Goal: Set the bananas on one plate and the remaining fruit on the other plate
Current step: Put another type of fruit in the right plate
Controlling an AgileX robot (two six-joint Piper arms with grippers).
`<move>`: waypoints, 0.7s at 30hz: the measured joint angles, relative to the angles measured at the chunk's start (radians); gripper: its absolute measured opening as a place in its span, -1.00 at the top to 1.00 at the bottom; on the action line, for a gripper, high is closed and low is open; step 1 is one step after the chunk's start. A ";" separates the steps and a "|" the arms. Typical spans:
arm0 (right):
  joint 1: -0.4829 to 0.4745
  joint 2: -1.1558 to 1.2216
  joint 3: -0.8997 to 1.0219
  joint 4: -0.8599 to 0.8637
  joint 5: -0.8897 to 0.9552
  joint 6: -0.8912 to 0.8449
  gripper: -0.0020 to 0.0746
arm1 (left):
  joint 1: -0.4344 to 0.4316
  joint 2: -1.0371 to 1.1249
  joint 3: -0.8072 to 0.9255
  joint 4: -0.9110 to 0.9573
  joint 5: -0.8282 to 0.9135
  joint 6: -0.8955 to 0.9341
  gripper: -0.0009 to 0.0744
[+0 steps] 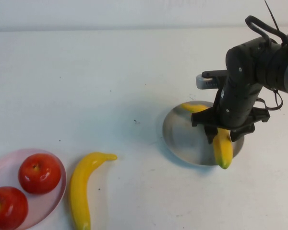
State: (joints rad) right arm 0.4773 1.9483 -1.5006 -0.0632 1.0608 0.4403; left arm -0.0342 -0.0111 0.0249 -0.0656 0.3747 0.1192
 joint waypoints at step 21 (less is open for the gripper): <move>0.400 -0.043 -0.172 0.101 0.043 -0.026 -0.24 | 0.000 0.000 0.000 0.000 0.000 0.000 0.97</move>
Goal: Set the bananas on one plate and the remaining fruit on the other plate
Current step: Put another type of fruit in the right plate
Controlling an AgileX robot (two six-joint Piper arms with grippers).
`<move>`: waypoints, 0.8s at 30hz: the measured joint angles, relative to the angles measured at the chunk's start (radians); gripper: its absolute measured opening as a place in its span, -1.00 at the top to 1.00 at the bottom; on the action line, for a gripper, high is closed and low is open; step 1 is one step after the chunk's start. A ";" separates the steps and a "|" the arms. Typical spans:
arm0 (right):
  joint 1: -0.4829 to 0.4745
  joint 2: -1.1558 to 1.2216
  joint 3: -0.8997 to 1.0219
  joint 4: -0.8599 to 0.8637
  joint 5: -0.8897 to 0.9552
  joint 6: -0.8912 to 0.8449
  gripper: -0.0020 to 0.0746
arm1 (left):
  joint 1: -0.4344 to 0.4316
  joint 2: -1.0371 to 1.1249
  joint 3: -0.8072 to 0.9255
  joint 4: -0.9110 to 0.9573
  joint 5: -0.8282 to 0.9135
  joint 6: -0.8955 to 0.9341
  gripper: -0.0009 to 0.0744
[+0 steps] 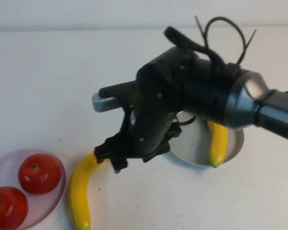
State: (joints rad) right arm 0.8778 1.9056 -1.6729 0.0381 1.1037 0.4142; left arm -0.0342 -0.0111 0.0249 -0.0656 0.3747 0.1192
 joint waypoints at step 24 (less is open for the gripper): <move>0.098 0.383 -0.398 0.126 -0.013 0.054 -0.25 | 0.000 0.000 0.000 0.000 0.000 0.000 0.97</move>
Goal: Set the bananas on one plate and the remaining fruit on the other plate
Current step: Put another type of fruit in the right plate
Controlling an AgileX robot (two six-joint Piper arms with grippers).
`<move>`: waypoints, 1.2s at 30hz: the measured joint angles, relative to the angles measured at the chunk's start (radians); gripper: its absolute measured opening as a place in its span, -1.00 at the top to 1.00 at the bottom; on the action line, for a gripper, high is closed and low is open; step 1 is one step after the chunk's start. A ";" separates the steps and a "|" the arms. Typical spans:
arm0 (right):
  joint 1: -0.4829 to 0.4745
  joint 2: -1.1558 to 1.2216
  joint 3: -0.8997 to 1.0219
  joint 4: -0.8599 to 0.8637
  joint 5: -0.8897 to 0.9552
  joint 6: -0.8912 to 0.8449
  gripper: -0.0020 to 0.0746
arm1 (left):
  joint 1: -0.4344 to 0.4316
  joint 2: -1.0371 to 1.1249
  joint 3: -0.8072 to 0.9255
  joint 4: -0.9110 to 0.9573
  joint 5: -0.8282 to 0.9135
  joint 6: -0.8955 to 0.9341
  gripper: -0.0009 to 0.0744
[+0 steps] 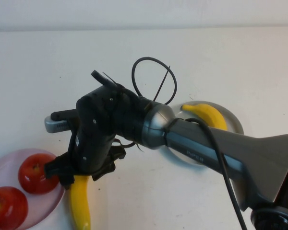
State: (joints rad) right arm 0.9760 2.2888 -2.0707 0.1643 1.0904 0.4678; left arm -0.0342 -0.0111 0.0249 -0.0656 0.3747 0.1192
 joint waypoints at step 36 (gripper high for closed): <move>-0.055 -0.023 -0.002 -0.072 0.126 -0.074 0.11 | 0.000 0.000 0.000 0.004 0.000 0.000 0.97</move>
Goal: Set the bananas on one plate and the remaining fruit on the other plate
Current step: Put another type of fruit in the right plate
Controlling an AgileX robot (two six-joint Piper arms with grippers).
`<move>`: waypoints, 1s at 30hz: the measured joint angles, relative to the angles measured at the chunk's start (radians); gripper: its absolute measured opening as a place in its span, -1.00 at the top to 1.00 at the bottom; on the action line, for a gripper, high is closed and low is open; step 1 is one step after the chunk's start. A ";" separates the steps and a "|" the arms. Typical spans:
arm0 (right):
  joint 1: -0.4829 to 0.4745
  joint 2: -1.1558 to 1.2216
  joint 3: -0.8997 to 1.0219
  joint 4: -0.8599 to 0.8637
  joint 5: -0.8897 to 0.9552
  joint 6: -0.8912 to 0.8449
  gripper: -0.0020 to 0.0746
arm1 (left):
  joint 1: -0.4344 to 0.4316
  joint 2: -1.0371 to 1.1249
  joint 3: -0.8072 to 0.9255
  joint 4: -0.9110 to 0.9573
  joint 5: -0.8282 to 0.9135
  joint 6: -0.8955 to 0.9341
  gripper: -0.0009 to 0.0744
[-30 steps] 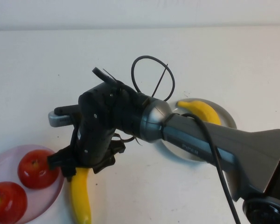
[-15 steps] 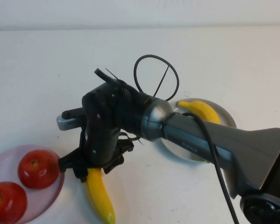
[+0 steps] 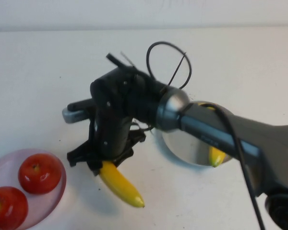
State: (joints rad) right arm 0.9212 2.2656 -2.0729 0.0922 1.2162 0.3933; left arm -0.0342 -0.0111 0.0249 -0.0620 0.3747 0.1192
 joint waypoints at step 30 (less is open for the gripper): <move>-0.331 -0.078 0.153 -0.181 0.017 -0.032 -0.05 | 0.000 0.000 0.000 0.000 0.000 0.000 0.97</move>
State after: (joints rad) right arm 0.5904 2.1871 -1.9198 -0.0890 1.2329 0.3609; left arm -0.0342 -0.0111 0.0249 -0.0620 0.3747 0.1192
